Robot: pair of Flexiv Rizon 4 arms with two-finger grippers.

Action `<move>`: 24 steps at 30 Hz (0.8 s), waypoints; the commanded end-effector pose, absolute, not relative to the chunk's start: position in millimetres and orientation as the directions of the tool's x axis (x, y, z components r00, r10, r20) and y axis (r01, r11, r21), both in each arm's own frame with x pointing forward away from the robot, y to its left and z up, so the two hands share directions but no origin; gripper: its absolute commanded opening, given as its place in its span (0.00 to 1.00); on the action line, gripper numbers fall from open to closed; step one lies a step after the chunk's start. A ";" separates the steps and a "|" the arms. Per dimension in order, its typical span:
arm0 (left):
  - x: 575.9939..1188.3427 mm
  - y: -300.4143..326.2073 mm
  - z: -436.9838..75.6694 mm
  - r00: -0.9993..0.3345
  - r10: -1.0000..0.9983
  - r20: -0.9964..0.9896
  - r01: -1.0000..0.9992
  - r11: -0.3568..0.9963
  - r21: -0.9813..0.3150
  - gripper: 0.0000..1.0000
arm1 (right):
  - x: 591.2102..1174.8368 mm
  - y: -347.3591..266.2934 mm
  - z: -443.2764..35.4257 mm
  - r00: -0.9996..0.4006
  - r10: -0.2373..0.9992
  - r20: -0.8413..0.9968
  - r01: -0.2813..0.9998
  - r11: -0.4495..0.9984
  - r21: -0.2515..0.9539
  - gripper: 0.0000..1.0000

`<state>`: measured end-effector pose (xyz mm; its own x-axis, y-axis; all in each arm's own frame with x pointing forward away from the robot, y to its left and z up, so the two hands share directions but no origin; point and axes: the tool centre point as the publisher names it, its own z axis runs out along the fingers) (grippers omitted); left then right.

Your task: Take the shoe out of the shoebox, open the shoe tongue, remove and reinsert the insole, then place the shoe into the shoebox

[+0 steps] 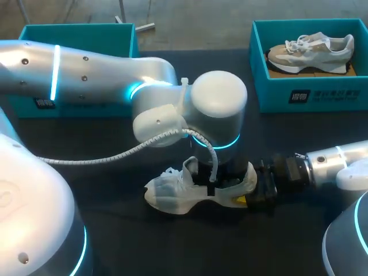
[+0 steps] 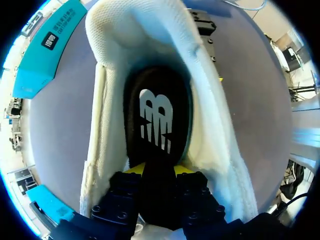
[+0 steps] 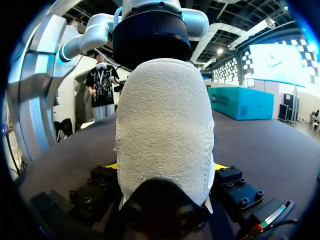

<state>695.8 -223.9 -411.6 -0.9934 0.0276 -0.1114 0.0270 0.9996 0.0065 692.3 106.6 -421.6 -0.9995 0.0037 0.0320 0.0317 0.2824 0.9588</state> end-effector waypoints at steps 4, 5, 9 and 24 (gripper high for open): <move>720.6 -229.9 -428.1 -0.992 0.000 -0.128 -0.004 1.000 0.025 0.01 | 691.0 109.1 -422.2 -1.000 0.003 0.031 0.030 0.285 0.958 0.00; 721.7 -229.9 -426.2 -0.992 -0.005 -0.123 -0.008 1.000 0.022 0.00 | 691.0 109.1 -422.2 -1.000 0.003 0.031 0.030 0.285 0.958 0.00; 721.2 -229.4 -416.3 -0.998 -0.012 -0.061 -0.012 1.000 -0.008 0.00 | 691.0 109.1 -422.2 -1.000 0.003 0.031 0.030 0.285 0.958 0.00; 707.3 -218.9 -378.3 -0.989 0.032 0.142 0.009 0.987 -0.158 0.00 | 691.0 109.1 -422.2 -1.000 0.003 0.031 0.030 0.285 0.958 0.00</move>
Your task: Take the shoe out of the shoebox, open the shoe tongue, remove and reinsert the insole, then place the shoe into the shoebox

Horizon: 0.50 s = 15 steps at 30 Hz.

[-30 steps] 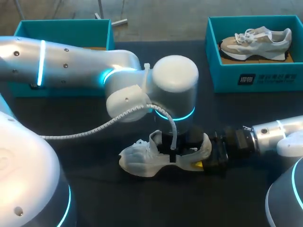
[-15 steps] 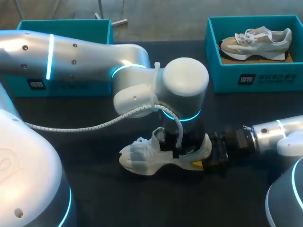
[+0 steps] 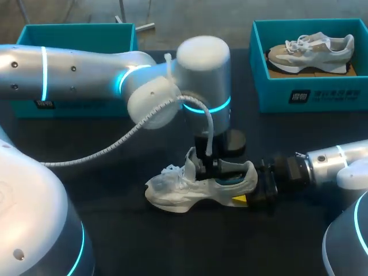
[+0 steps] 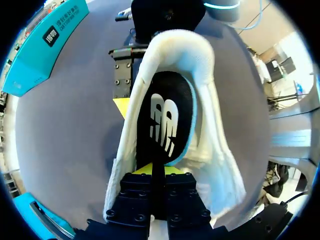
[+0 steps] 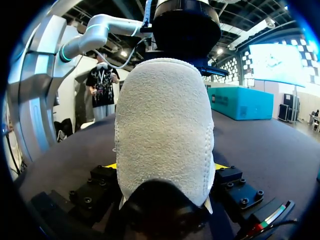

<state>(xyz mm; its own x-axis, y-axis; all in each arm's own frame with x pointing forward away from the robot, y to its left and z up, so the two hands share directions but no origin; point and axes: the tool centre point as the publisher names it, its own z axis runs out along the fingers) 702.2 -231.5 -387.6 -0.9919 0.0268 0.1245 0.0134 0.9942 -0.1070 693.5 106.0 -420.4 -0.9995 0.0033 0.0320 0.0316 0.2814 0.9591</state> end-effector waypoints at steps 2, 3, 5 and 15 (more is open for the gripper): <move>706.8 -217.2 -376.0 -0.989 0.033 0.146 0.008 0.986 -0.165 0.00 | 691.0 109.1 -422.2 -1.000 0.003 0.031 0.030 0.285 0.958 0.00; 706.2 -215.9 -374.3 -0.987 0.036 0.160 0.007 0.984 -0.176 0.00 | 691.0 109.1 -422.2 -1.000 0.003 0.031 0.030 0.285 0.958 0.00; 705.5 -214.5 -372.4 -0.986 0.037 0.163 0.007 0.983 -0.181 0.00 | 691.0 109.1 -422.2 -1.000 0.003 0.031 0.030 0.285 0.958 0.00; 698.9 -210.5 -359.9 -0.972 0.095 0.214 0.041 0.969 -0.242 0.00 | 691.0 109.1 -422.2 -1.000 0.003 0.031 0.030 0.285 0.958 0.00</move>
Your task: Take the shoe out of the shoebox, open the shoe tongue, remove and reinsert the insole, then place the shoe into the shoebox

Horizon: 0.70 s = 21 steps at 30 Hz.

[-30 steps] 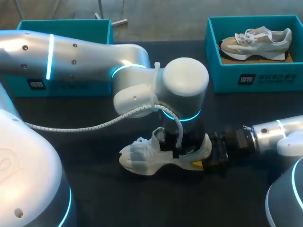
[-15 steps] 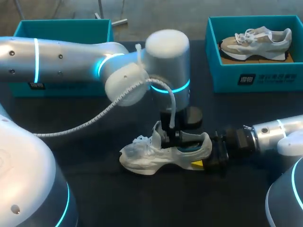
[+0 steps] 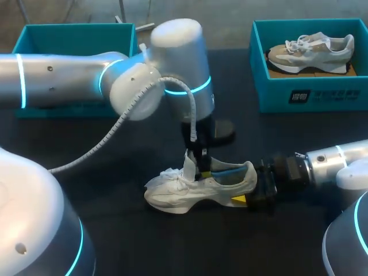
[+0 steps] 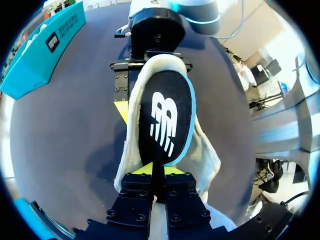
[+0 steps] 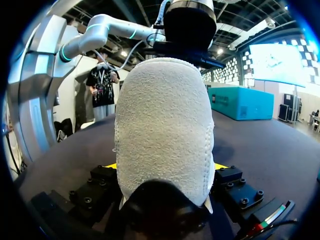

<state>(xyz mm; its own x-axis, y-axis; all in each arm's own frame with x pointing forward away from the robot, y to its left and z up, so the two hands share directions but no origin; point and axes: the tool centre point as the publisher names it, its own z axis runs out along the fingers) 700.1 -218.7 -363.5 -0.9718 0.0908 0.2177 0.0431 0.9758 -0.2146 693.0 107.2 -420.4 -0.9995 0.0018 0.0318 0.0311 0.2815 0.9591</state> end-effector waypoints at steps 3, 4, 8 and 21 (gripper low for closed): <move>696.7 -212.6 -360.0 -0.972 0.100 0.212 0.047 0.969 -0.242 0.00 | 691.0 109.1 -422.2 -1.000 0.003 0.031 0.030 0.285 0.958 0.00; 696.0 -213.6 -359.9 -0.972 0.102 0.212 0.049 0.969 -0.242 0.00 | 691.0 109.1 -422.2 -1.000 0.003 0.031 0.030 0.285 0.958 0.00; 693.6 -219.5 -353.2 -0.973 0.112 0.202 0.057 0.964 -0.259 0.40 | 691.0 109.1 -422.2 -1.000 0.003 0.031 0.030 0.285 0.958 0.00; 691.4 -232.7 -321.1 -0.985 0.131 0.111 0.088 0.940 -0.329 0.60 | 691.0 109.1 -422.2 -1.000 0.003 0.031 0.030 0.285 0.958 0.00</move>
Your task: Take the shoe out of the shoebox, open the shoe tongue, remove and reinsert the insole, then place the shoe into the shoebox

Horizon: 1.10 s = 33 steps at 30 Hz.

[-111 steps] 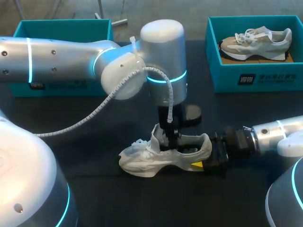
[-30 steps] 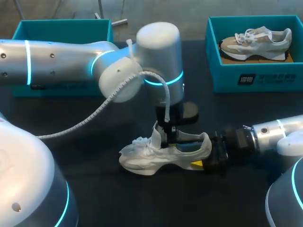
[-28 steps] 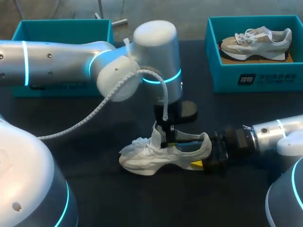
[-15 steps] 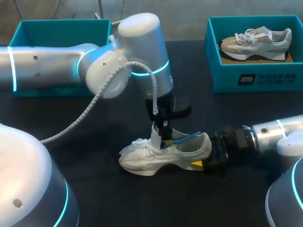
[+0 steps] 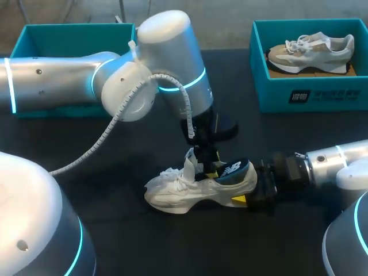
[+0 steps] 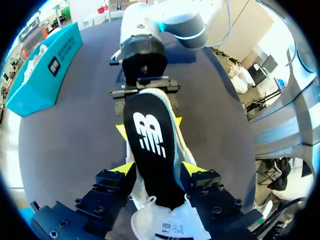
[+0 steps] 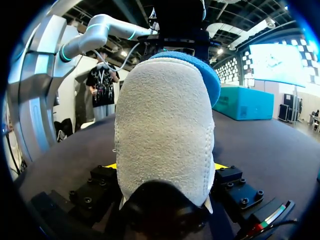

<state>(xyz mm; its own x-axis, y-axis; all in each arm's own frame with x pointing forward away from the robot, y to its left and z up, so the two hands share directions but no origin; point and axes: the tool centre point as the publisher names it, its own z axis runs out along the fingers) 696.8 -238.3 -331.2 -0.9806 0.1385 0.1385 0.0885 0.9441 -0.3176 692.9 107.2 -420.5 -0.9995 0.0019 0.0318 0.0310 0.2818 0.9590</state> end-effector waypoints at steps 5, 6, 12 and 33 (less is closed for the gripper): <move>689.0 -236.1 -310.9 -0.991 0.122 0.058 0.094 0.933 -0.349 0.56 | 691.0 109.1 -422.2 -1.000 0.003 0.031 0.030 0.285 0.958 0.00; 687.7 -236.6 -310.0 -0.992 0.117 0.045 0.094 0.932 -0.350 0.54 | 691.0 109.1 -422.2 -1.000 0.003 0.031 0.030 0.285 0.958 0.00; 676.9 -240.0 -313.0 -0.995 0.095 0.016 0.083 0.929 -0.360 0.52 | 691.0 109.1 -422.2 -1.000 0.003 0.031 0.030 0.285 0.958 0.00; 668.3 -258.1 -318.9 -0.999 -0.022 -0.049 -0.003 0.931 -0.366 0.44 | 691.0 109.1 -422.2 -1.000 0.003 0.031 0.030 0.285 0.958 0.00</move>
<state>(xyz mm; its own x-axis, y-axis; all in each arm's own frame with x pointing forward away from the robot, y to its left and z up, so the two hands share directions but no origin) 668.8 -256.5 -320.8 -0.9983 -0.0221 -0.0544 -0.0005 0.9296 -0.3685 692.8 107.2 -420.5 -0.9995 0.0019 0.0316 0.0309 0.2819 0.9590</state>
